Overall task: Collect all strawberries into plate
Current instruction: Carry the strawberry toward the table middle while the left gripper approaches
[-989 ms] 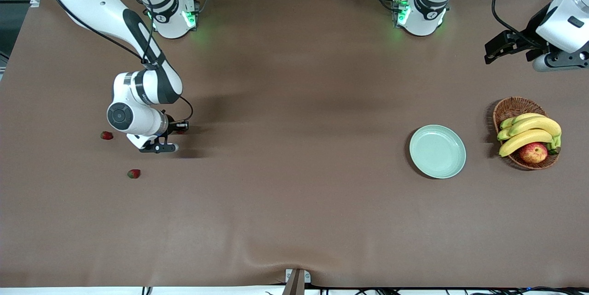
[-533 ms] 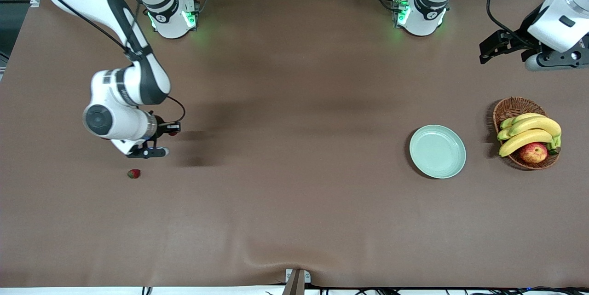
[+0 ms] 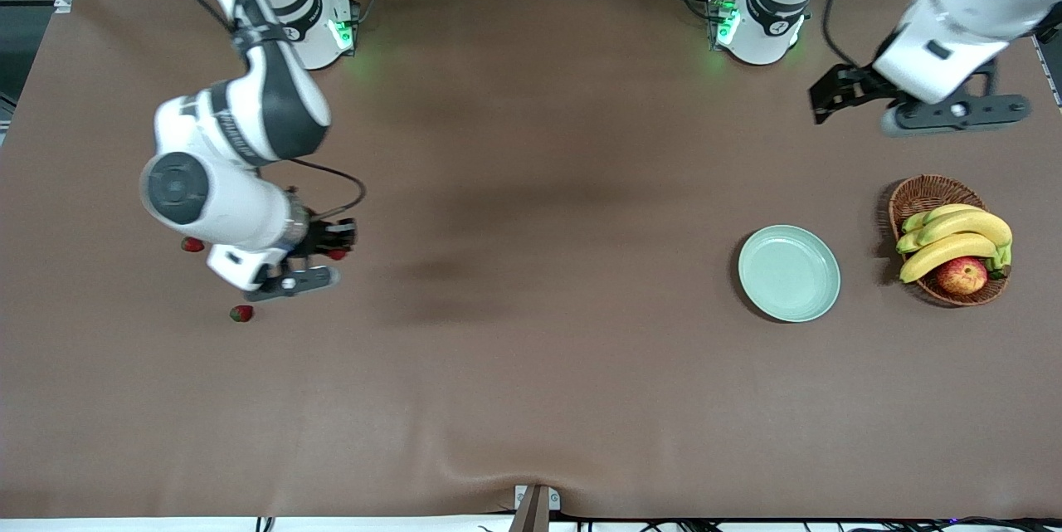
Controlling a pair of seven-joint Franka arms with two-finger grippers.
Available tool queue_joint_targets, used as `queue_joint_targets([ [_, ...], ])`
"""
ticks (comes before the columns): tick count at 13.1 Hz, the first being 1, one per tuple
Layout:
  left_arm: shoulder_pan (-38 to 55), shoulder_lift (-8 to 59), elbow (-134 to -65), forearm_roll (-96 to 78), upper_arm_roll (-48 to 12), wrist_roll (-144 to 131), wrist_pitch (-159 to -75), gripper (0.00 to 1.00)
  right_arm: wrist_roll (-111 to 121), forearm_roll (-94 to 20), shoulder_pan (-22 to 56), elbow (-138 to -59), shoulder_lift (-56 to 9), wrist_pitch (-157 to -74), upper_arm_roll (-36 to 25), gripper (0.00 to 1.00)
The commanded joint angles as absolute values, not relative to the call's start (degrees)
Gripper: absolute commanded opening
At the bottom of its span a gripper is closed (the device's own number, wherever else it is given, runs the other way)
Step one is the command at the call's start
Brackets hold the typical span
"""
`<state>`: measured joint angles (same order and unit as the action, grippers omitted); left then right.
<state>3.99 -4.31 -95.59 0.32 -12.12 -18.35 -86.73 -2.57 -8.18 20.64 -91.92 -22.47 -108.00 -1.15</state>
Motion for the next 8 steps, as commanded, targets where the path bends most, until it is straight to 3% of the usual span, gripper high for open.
queue_joint_targets([
  [1, 4.04, -2.91, -95.71, 0.79, -15.63, -22.66, -88.41, 1.00, -2.55, -11.68, 24.77, -84.30, -28.81, -108.01, -1.67, 0.00],
  [8, 4.22, -0.18, -95.80, 1.14, -20.91, -31.72, -91.05, 1.00, -5.61, -12.39, 37.07, -83.50, -39.88, -131.79, -1.76, 0.02],
])
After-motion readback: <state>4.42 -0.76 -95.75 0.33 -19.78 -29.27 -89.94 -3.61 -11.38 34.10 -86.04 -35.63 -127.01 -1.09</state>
